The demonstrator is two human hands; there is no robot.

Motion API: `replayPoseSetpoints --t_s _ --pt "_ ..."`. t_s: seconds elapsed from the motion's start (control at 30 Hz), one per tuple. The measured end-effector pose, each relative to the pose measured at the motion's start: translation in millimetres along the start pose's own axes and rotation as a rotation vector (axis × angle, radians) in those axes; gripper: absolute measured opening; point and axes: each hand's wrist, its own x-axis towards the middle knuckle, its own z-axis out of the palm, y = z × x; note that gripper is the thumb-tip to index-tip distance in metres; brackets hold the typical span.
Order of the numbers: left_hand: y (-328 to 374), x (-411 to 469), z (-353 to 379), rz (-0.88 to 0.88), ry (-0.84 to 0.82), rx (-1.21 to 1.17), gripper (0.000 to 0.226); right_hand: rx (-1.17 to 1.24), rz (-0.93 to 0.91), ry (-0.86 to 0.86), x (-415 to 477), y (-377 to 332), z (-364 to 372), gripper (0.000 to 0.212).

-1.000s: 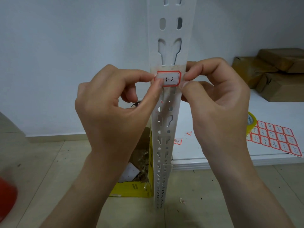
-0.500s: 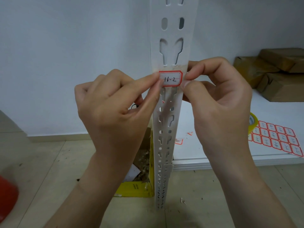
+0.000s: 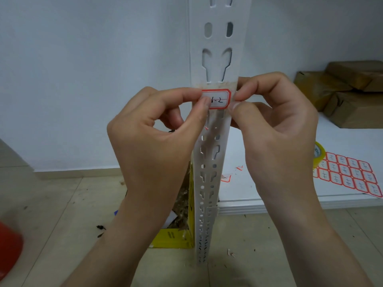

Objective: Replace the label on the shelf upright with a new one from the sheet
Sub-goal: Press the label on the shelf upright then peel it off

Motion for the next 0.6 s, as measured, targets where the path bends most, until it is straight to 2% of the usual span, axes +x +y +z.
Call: replayPoseSetpoints --t_s 0.13,0.37,0.47,0.6 --pt "2 2 -2 -0.019 -0.022 -0.030 0.009 -0.009 0.006 0.001 0 0 0 0.019" --pt "-12 -1 -1 0.196 0.110 0.157 0.010 0.007 0.013 0.005 0 1 0 0.019" --pt "-15 -2 2 0.237 0.130 0.178 0.013 0.004 0.014 0.008 0 2 0 0.017" --pt "-18 -2 2 0.282 0.129 0.185 0.005 -0.010 0.010 0.010 0 2 -1 0.018"
